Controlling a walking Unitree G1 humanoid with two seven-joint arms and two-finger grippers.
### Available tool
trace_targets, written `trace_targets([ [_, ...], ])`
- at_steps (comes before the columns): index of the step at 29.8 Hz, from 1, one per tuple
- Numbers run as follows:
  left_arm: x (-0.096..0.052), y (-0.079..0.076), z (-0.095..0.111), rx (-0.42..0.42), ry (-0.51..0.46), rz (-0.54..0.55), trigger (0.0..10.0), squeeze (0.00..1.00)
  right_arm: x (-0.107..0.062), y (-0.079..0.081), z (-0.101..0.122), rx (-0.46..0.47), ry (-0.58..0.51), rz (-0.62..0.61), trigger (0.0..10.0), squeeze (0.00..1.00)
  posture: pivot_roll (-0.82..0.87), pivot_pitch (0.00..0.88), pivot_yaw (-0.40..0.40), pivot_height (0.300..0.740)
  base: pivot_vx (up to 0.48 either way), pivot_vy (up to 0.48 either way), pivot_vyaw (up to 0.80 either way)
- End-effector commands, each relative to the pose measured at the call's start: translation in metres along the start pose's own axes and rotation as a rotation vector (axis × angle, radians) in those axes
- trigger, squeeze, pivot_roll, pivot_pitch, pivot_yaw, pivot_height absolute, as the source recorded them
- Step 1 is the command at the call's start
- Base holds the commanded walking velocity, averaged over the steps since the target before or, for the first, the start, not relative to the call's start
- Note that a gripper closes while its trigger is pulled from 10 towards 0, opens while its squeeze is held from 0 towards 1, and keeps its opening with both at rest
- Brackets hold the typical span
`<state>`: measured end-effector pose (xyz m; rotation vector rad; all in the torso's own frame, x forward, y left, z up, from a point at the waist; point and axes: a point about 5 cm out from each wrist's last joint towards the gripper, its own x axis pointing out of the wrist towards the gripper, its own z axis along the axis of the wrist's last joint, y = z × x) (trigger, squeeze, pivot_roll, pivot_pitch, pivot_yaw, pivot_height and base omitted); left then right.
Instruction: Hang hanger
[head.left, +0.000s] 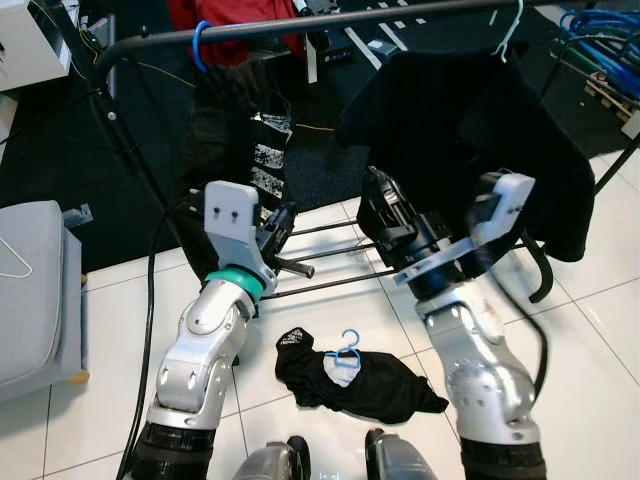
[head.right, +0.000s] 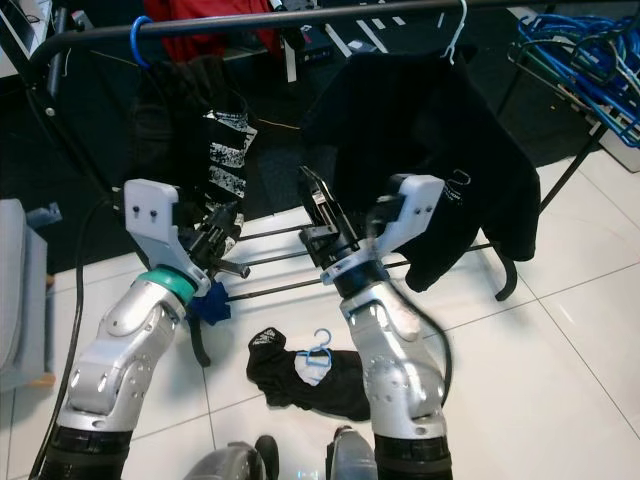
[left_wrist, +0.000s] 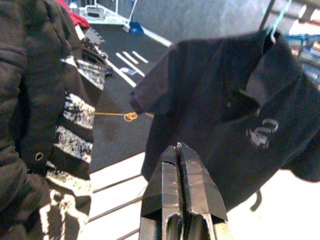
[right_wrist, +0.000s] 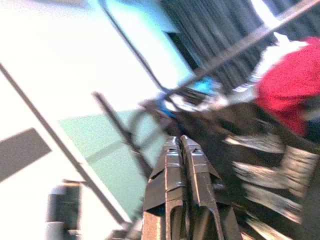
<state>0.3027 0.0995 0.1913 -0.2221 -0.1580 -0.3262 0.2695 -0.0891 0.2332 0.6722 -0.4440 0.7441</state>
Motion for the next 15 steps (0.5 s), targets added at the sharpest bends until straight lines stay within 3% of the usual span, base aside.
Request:
trace_targets([
  [1,0.0,0.0,-0.003,-0.047,0.019,0.0,10.0,0.0,0.003,0.018,0.007,0.058,-0.031,0.148,10.0,0.0,-0.2,0.088,0.119,0.74,0.0,0.0,0.0],
  [3,0.0,-0.001,-0.001,-0.073,0.017,-0.008,10.0,0.0,0.0,0.03,0.016,0.053,-0.032,0.277,10.0,0.0,-0.2,0.086,0.118,0.74,0.0,0.0,0.0],
  [7,0.0,-0.001,-0.001,-0.082,0.018,-0.008,10.0,0.0,-0.002,0.037,0.021,0.013,-0.012,0.349,10.0,0.0,-0.2,0.077,0.118,0.74,0.0,0.0,0.0],
  [9,-0.001,-0.002,-0.006,-0.086,0.038,-0.009,10.0,0.0,-0.002,0.044,0.028,-0.104,0.041,0.419,10.0,0.0,-0.2,0.065,0.12,0.74,0.0,0.0,0.0],
  [15,-0.001,-0.005,-0.01,-0.09,0.052,-0.025,10.0,0.0,0.002,0.051,0.042,-0.222,0.061,0.482,10.0,0.0,-0.21,0.062,0.12,0.74,0.0,0.0,0.0],
])
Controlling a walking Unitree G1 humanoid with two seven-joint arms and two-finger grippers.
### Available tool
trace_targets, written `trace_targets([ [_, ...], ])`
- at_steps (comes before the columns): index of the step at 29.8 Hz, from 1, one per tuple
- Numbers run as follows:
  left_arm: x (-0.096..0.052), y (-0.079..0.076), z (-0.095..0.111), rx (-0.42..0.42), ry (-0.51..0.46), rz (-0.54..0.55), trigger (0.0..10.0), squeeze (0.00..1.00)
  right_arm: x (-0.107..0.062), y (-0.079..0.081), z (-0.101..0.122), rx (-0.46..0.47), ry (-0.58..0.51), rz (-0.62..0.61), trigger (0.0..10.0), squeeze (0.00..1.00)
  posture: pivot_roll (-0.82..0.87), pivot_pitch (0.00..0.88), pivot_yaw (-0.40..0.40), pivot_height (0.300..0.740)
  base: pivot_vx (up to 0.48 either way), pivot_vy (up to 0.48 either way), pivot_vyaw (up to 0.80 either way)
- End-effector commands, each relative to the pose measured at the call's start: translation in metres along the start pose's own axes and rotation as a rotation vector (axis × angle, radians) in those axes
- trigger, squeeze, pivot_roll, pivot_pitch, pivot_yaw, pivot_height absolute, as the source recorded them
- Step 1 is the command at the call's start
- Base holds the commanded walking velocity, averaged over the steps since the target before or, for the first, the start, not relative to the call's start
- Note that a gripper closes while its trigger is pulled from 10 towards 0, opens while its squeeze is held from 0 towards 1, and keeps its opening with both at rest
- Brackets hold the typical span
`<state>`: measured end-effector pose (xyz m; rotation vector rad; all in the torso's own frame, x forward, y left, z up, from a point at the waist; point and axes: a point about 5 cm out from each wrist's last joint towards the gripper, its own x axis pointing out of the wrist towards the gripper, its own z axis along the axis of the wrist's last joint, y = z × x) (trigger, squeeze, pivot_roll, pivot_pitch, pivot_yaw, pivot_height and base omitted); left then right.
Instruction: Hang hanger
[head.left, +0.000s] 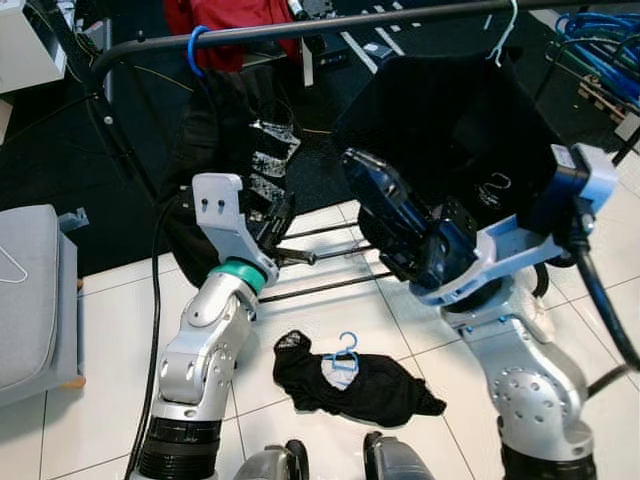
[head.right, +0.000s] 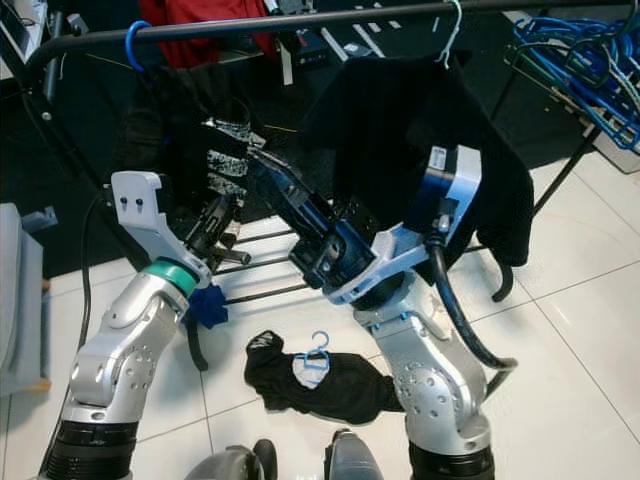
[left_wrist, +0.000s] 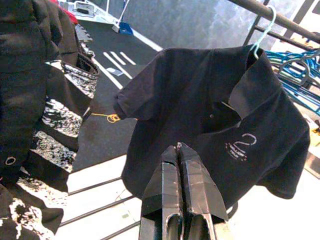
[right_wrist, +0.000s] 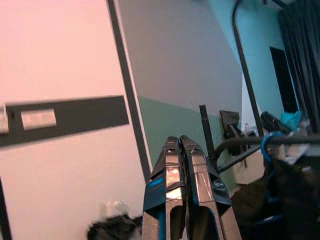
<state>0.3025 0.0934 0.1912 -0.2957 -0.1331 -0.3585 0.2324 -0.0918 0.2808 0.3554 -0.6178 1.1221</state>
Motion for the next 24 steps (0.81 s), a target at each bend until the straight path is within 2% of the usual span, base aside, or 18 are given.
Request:
trace_targets([
  [1,-0.0018,0.0005,-0.0085,-0.013,0.037,-0.001,10.0,0.0,0.0028,0.0056,0.0044,-0.034,0.01,0.045,10.0,0.0,-0.21,0.062,0.12,0.74,0.0,0.0,0.0],
  [7,0.0001,0.0001,-0.0086,-0.015,0.04,-0.006,10.0,0.0,0.0,0.0037,0.0057,-0.091,0.074,0.081,10.0,0.0,-0.21,0.048,0.12,0.74,0.0,0.0,0.0],
  [24,-0.0018,0.0019,-0.0096,0.0,0.042,-0.002,10.0,0.0,-0.0033,0.0012,0.0046,-0.09,0.086,0.077,10.0,0.0,-0.2,0.049,0.117,0.74,0.0,0.0,0.0],
])
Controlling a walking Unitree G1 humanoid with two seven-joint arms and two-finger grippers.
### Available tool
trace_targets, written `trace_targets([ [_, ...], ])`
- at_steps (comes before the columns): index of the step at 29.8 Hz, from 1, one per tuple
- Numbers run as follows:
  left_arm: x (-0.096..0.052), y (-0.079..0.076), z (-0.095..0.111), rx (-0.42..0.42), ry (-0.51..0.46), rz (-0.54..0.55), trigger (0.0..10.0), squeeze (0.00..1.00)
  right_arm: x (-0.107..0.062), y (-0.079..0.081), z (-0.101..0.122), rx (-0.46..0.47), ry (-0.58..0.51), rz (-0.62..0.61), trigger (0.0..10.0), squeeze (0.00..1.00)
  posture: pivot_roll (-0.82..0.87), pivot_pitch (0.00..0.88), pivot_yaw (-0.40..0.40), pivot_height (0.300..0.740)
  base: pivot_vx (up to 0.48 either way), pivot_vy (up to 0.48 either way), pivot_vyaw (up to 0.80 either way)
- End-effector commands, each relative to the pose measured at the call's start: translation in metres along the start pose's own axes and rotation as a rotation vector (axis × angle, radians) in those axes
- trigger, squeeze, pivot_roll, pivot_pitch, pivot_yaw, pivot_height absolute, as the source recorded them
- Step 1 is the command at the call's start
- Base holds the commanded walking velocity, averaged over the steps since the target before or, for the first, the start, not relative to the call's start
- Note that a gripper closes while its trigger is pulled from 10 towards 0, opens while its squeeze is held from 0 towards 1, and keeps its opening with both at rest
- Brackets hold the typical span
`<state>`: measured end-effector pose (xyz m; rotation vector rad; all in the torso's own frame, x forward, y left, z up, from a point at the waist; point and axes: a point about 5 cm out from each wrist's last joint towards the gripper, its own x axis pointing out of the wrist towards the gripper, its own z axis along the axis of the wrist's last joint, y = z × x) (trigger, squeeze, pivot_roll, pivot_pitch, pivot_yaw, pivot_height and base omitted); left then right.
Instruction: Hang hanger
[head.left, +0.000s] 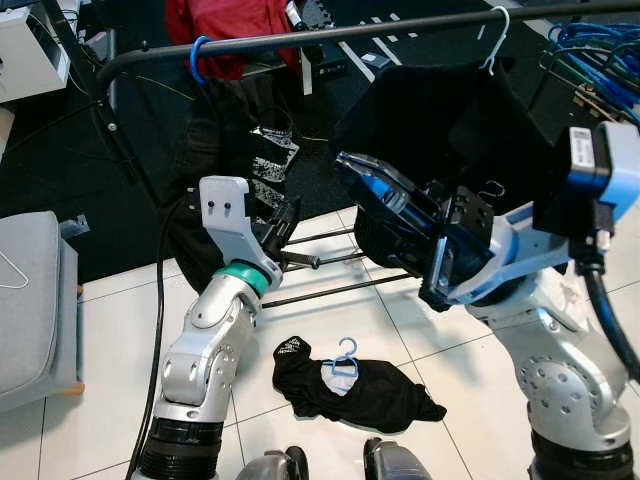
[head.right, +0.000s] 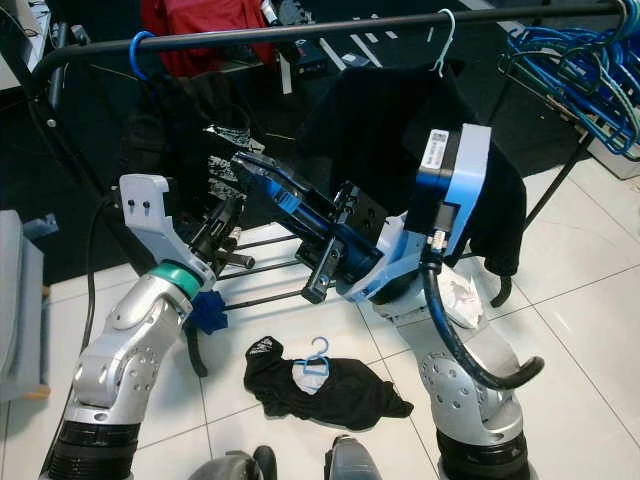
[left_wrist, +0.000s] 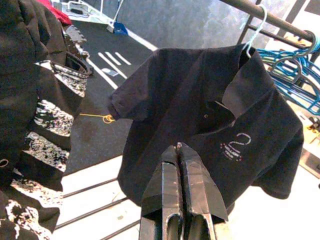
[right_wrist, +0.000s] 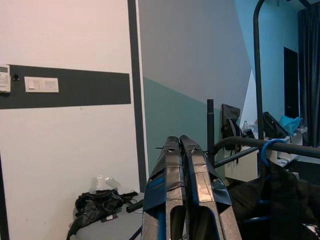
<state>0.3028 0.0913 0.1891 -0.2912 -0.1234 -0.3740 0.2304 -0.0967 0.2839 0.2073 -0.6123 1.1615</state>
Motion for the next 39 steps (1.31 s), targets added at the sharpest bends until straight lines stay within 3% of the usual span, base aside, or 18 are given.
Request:
trace_targets([
  [1,-0.003,0.003,-0.007,0.0,0.029,0.012,10.0,0.0,-0.001,-0.001,-0.001,-0.015,0.005,-0.018,10.0,0.0,-0.2,0.049,0.117,0.74,0.0,0.0,0.0],
  [5,-0.003,0.003,-0.007,0.007,0.029,0.013,10.0,0.0,0.0,-0.011,-0.001,-0.085,0.025,-0.1,10.0,0.0,-0.2,0.048,0.118,0.74,0.0,0.0,0.0],
  [6,-0.003,0.004,-0.007,0.016,0.029,0.012,10.0,0.0,0.002,-0.025,-0.005,-0.209,0.076,-0.214,10.0,0.0,-0.2,0.048,0.119,0.74,0.0,0.0,0.0],
  [8,-0.003,0.004,-0.007,0.016,0.029,0.012,10.0,0.0,0.002,-0.025,-0.005,-0.209,0.076,-0.214,10.0,0.0,-0.2,0.048,0.119,0.74,0.0,0.0,0.0],
  [9,-0.004,0.004,-0.008,0.022,0.031,0.012,10.0,0.0,0.006,-0.038,-0.008,-0.396,0.139,-0.312,10.0,0.0,-0.2,0.048,0.12,0.74,0.0,0.0,0.0],
  [10,-0.004,0.004,-0.008,0.022,0.031,0.012,10.0,0.0,0.006,-0.038,-0.008,-0.396,0.139,-0.312,10.0,0.0,-0.2,0.048,0.12,0.74,0.0,0.0,0.0],
  [12,-0.003,0.002,-0.008,0.027,0.031,0.009,10.0,0.0,0.017,-0.047,-0.004,-0.687,0.132,-0.399,10.0,0.0,-0.2,0.048,0.12,0.74,0.0,0.0,0.0],
  [13,-0.003,0.002,-0.008,0.027,0.031,0.009,10.0,0.0,0.017,-0.047,-0.004,-0.687,0.132,-0.399,10.0,0.0,-0.2,0.048,0.12,0.74,0.0,0.0,0.0],
  [14,-0.002,0.002,-0.008,0.028,0.03,0.008,10.0,0.0,0.021,-0.046,-0.002,-0.745,0.105,-0.407,10.0,0.0,-0.2,0.048,0.12,0.74,0.0,0.0,0.0],
  [22,-0.002,0.003,-0.007,0.03,0.029,0.014,10.0,0.0,0.035,-0.032,-0.002,-0.746,0.043,-0.361,10.0,0.0,-0.19,0.048,0.119,0.74,0.0,0.0,0.0],
  [28,-0.002,0.004,-0.007,0.03,0.03,0.015,10.0,0.0,0.035,-0.032,-0.002,-0.738,0.037,-0.367,10.0,0.0,-0.2,0.049,0.121,0.74,0.0,0.0,0.0],
  [32,-0.002,0.004,-0.007,0.031,0.029,0.016,10.0,0.0,0.037,-0.036,-0.005,-0.808,0.009,-0.403,10.0,0.0,-0.2,0.049,0.121,0.74,0.0,0.0,0.0],
  [39,-0.003,0.004,-0.007,0.032,0.03,0.016,10.0,0.0,0.038,-0.035,-0.005,-0.824,-0.002,-0.407,10.0,0.0,-0.19,0.051,0.121,0.74,0.0,0.0,0.0],
])
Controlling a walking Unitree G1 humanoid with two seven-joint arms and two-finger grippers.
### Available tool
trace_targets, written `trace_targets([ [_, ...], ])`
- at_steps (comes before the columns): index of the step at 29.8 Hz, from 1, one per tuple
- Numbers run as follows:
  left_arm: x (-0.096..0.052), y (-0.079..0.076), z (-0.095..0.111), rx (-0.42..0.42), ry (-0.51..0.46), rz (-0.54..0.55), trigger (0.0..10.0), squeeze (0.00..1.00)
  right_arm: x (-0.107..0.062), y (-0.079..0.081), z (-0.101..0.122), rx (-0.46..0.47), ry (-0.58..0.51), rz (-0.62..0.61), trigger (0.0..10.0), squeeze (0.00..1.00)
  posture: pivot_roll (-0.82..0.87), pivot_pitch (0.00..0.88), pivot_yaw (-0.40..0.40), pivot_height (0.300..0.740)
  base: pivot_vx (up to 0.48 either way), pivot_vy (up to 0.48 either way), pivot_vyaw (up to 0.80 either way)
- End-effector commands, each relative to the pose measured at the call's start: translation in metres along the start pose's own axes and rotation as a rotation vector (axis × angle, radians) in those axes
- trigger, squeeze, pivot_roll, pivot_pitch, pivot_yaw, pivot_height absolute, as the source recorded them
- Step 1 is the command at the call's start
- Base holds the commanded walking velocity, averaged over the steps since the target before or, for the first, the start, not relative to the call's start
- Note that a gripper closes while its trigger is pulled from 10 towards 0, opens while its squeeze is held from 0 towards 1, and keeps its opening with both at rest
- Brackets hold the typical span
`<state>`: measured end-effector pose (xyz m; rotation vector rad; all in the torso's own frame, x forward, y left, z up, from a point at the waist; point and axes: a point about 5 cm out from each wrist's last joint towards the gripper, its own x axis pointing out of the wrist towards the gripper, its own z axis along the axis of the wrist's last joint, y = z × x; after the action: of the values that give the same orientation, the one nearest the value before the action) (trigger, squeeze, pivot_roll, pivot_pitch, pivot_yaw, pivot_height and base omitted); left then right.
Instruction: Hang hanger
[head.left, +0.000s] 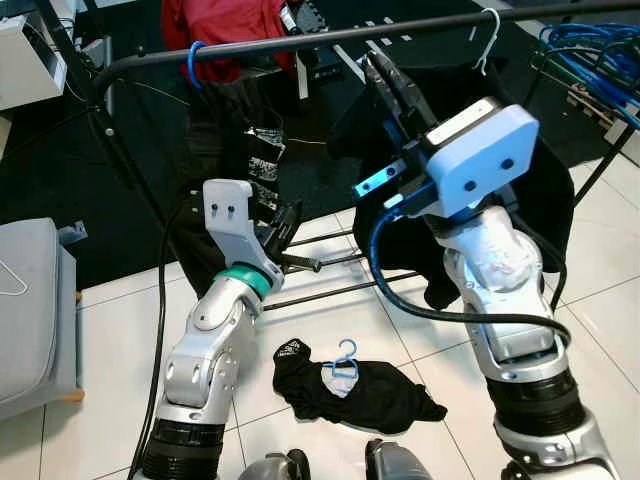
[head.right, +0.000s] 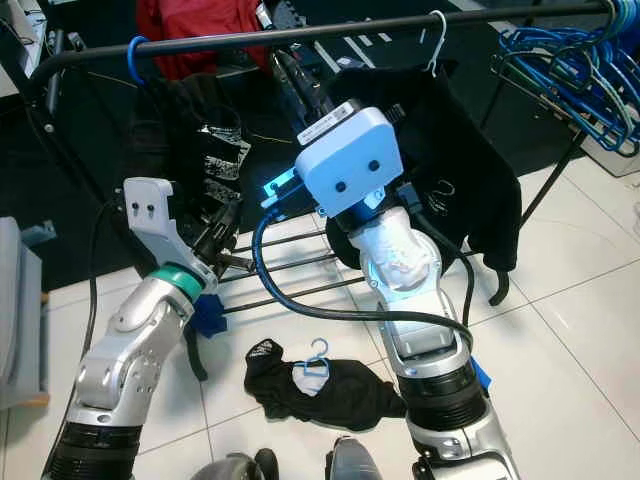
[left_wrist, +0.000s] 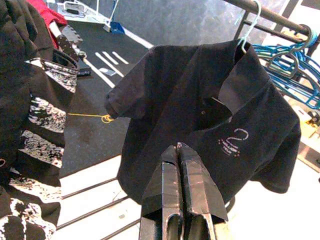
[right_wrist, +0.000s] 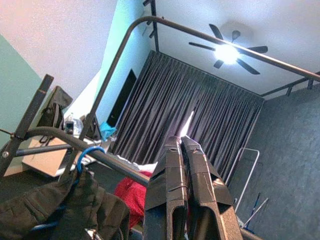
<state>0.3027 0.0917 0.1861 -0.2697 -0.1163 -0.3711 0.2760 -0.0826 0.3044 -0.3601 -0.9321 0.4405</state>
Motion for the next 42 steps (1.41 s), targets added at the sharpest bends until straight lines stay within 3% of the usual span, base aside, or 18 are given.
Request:
trace_targets([
  [1,-0.002,0.003,-0.005,0.012,0.02,0.013,10.0,0.0,0.002,0.003,0.003,0.002,-0.02,0.01,10.0,0.0,-0.19,0.051,0.121,0.74,0.0,0.0,0.0],
  [21,-0.002,0.003,-0.005,0.019,0.023,0.014,10.0,0.0,0.002,0.004,0.001,-0.005,-0.021,0.0,10.0,0.0,-0.19,0.054,0.119,0.74,0.0,0.0,0.0],
  [22,-0.003,0.004,-0.007,0.069,0.033,0.015,10.0,0.0,-0.003,0.003,-0.009,0.05,0.028,-0.036,10.0,0.0,-0.19,0.054,0.119,0.74,0.0,0.0,0.0],
  [26,-0.003,0.005,-0.008,0.106,0.041,0.015,10.0,0.0,-0.007,0.002,-0.015,0.091,0.065,-0.063,10.0,0.0,-0.19,0.052,0.113,0.74,0.0,0.0,0.0],
  [27,-0.007,0.007,-0.014,0.202,0.06,-0.001,10.0,0.0,-0.031,0.008,-0.048,0.231,0.243,-0.143,10.0,0.0,-0.18,0.059,0.107,0.74,0.0,0.0,0.0],
  [29,-0.007,0.007,-0.014,0.202,0.06,-0.001,10.0,0.0,-0.031,0.008,-0.048,0.231,0.243,-0.143,10.0,0.0,-0.18,0.059,0.107,0.74,0.0,0.0,0.0],
  [30,-0.012,0.008,-0.021,0.262,0.085,-0.016,10.0,0.0,-0.067,0.023,-0.083,0.322,0.456,-0.195,10.0,0.0,-0.18,0.065,0.106,0.74,0.0,0.0,0.0],
  [31,-0.012,0.008,-0.021,0.262,0.085,-0.016,10.0,0.0,-0.067,0.023,-0.083,0.322,0.456,-0.195,10.0,0.0,-0.18,0.065,0.106,0.74,0.0,0.0,0.0],
  [32,-0.02,0.013,-0.033,0.315,0.135,-0.017,10.0,0.0,-0.113,0.045,-0.111,0.354,0.682,-0.206,10.0,0.0,-0.18,0.073,0.105,0.74,0.0,0.0,0.0],
  [34,-0.02,0.013,-0.033,0.315,0.135,-0.017,10.0,0.0,-0.113,0.045,-0.111,0.354,0.682,-0.206,10.0,0.0,-0.18,0.073,0.105,0.74,0.0,0.0,0.0],
  [35,-0.028,0.018,-0.046,0.35,0.185,-0.011,10.0,0.0,-0.148,0.061,-0.122,0.331,0.815,-0.197,10.0,0.0,-0.18,0.079,0.104,0.74,0.0,0.0,0.0],
  [36,-0.028,0.018,-0.046,0.35,0.185,-0.011,10.0,0.0,-0.148,0.061,-0.122,0.331,0.815,-0.197,10.0,0.0,-0.18,0.079,0.104,0.74,0.0,0.0,0.0],
  [37,-0.035,0.023,-0.055,0.36,0.225,0.006,10.0,0.0,-0.163,0.067,-0.123,0.328,0.854,-0.181,10.0,0.0,-0.19,0.083,0.105,0.74,0.0,0.0,0.0],
  [41,-0.041,0.028,-0.061,0.367,0.255,0.028,10.0,0.0,-0.164,0.066,-0.12,0.314,0.836,-0.175,10.0,0.04,-0.19,0.087,0.105,0.74,0.0,0.0,0.0],
  [42,-0.045,0.031,-0.063,0.366,0.27,0.048,10.0,0.0,-0.158,0.058,-0.116,0.285,0.788,-0.206,10.0,0.11,-0.19,0.091,0.106,0.74,0.0,0.0,0.0],
])
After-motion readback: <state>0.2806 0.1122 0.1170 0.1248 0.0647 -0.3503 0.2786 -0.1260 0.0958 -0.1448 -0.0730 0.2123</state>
